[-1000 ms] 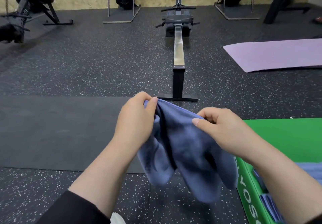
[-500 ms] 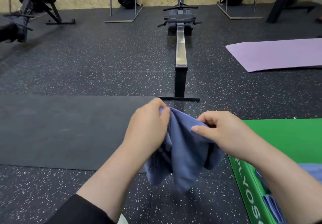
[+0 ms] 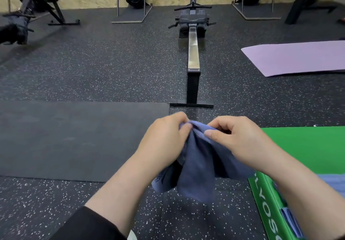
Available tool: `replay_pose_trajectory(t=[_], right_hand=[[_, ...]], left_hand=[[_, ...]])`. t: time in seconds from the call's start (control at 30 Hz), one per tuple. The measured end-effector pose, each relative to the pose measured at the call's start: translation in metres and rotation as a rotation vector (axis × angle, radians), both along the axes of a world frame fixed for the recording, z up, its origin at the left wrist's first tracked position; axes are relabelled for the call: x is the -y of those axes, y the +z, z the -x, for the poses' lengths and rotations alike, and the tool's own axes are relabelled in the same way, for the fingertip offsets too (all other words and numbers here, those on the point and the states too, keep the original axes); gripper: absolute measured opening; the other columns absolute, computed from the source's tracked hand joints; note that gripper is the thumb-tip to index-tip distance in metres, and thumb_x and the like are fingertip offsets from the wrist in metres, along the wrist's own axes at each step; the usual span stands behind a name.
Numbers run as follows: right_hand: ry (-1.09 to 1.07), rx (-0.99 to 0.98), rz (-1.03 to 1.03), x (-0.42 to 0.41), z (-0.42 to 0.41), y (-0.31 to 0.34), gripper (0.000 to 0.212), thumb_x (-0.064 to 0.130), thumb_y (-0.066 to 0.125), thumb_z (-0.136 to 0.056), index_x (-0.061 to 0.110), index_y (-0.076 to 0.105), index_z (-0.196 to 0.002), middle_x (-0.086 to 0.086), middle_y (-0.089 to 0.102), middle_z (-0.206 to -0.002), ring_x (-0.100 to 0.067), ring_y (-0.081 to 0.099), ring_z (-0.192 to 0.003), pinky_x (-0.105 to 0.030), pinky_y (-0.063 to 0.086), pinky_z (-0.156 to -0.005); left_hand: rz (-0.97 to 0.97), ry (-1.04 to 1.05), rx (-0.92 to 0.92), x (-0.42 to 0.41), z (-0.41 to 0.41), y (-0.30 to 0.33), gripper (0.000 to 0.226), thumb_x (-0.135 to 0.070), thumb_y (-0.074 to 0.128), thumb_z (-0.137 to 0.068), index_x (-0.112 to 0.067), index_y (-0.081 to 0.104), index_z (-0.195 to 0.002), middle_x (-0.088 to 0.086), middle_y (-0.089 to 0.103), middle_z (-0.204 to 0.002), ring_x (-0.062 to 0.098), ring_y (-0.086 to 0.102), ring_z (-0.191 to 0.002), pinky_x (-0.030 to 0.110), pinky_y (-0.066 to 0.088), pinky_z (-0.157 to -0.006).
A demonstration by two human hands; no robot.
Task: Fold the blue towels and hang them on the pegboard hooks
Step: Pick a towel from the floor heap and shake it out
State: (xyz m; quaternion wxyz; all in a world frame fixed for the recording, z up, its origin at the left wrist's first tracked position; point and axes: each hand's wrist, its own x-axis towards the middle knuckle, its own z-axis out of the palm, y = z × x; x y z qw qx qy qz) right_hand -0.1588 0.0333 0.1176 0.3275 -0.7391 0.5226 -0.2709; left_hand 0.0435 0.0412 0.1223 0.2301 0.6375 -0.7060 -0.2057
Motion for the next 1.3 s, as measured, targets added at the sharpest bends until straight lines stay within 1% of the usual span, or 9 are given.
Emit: replay_pose_trajectory(t=[0.13,0.2,0.33,0.4,0.57,0.67,0.87,1.03,1.3], right_hand=[[-0.039,-0.001,-0.021,0.003,0.007,-0.002,0.017,0.03,0.071,-0.091,0.02,0.071,-0.077,0.007,0.065,-0.064,-0.002,0.045,-0.057,-0.031,0.039,-0.061],[-0.035,0.027,-0.01,0.003,0.005,-0.002,0.016,0.027,0.07,-0.092,0.02,0.071,-0.078,0.011,0.06,-0.06,-0.001,0.042,-0.056,-0.03,0.038,-0.06],[0.03,0.022,-0.006,0.001,-0.001,-0.003,0.011,0.029,0.067,-0.095,0.026,0.074,-0.086,0.006,0.071,-0.075,-0.017,0.06,-0.07,-0.036,0.049,-0.074],[0.043,0.021,-0.006,0.0,-0.003,-0.001,0.011,0.031,0.066,-0.096,0.028,0.075,-0.09,0.007,0.074,-0.081,-0.018,0.065,-0.08,-0.036,0.051,-0.079],[-0.01,-0.017,-0.046,-0.001,0.003,0.002,0.014,0.029,0.072,-0.091,0.023,0.072,-0.078,0.014,0.062,-0.061,0.001,0.045,-0.055,-0.022,0.037,-0.057],[-0.077,-0.061,-0.072,-0.001,0.007,0.003,0.03,0.036,0.071,-0.09,0.015,0.066,-0.069,0.013,0.047,-0.05,-0.003,0.037,-0.048,-0.022,0.03,-0.05],[-0.201,0.272,-0.181,-0.002,0.003,0.003,0.039,0.034,0.064,-0.096,0.014,0.058,-0.063,0.003,0.045,-0.059,-0.014,0.036,-0.059,-0.032,0.029,-0.062],[-0.176,0.535,-0.469,-0.004,-0.002,-0.003,0.024,0.013,0.056,-0.102,0.011,0.072,-0.085,-0.01,0.064,-0.08,-0.017,0.056,-0.071,-0.025,0.051,-0.059],[-0.164,0.609,-0.589,-0.006,-0.008,-0.004,0.019,0.01,0.056,-0.101,0.005,0.074,-0.105,-0.017,0.076,-0.105,-0.021,0.07,-0.09,-0.036,0.057,-0.086]], left_hand=[[0.047,0.229,-0.044,0.009,-0.016,0.002,0.014,-0.034,0.055,-0.098,-0.027,0.06,-0.086,-0.012,0.065,-0.08,0.021,0.061,-0.089,0.034,0.044,-0.073],[0.016,0.132,-0.051,0.008,-0.017,0.002,0.004,-0.034,0.059,-0.095,-0.033,0.062,-0.097,-0.014,0.069,-0.088,0.016,0.064,-0.093,0.031,0.047,-0.078],[-0.111,-0.161,-0.027,-0.007,0.002,0.002,0.035,-0.04,0.058,-0.097,-0.045,0.054,-0.131,-0.014,0.07,-0.114,0.008,0.061,-0.108,0.028,0.048,-0.093],[-0.134,-0.191,-0.016,-0.009,0.008,-0.001,0.017,-0.04,0.054,-0.1,-0.04,0.06,-0.117,-0.014,0.07,-0.102,0.01,0.062,-0.099,0.032,0.05,-0.088],[-0.046,-0.015,-0.008,-0.001,0.0,-0.004,0.011,-0.036,0.054,-0.101,-0.03,0.059,-0.093,-0.011,0.059,-0.076,0.015,0.059,-0.083,0.032,0.045,-0.071],[-0.087,0.054,-0.129,0.001,-0.003,0.0,0.004,-0.039,0.058,-0.099,-0.036,0.058,-0.102,-0.015,0.053,-0.072,0.0,0.053,-0.072,0.018,0.034,-0.06],[-0.186,0.276,-0.45,-0.001,0.0,0.002,0.033,-0.016,0.05,-0.09,-0.033,0.064,-0.113,-0.01,0.065,-0.083,0.0,0.05,-0.054,0.023,0.039,-0.056],[-0.087,0.278,-0.509,-0.004,0.003,-0.005,0.031,-0.02,0.054,-0.098,-0.036,0.061,-0.123,-0.01,0.064,-0.095,0.006,0.053,-0.078,0.029,0.044,-0.079],[-0.16,0.395,-0.989,-0.026,0.027,-0.005,0.006,-0.017,0.074,-0.09,-0.011,0.073,-0.089,0.01,0.077,-0.081,0.016,0.07,-0.072,0.039,0.059,-0.076]])
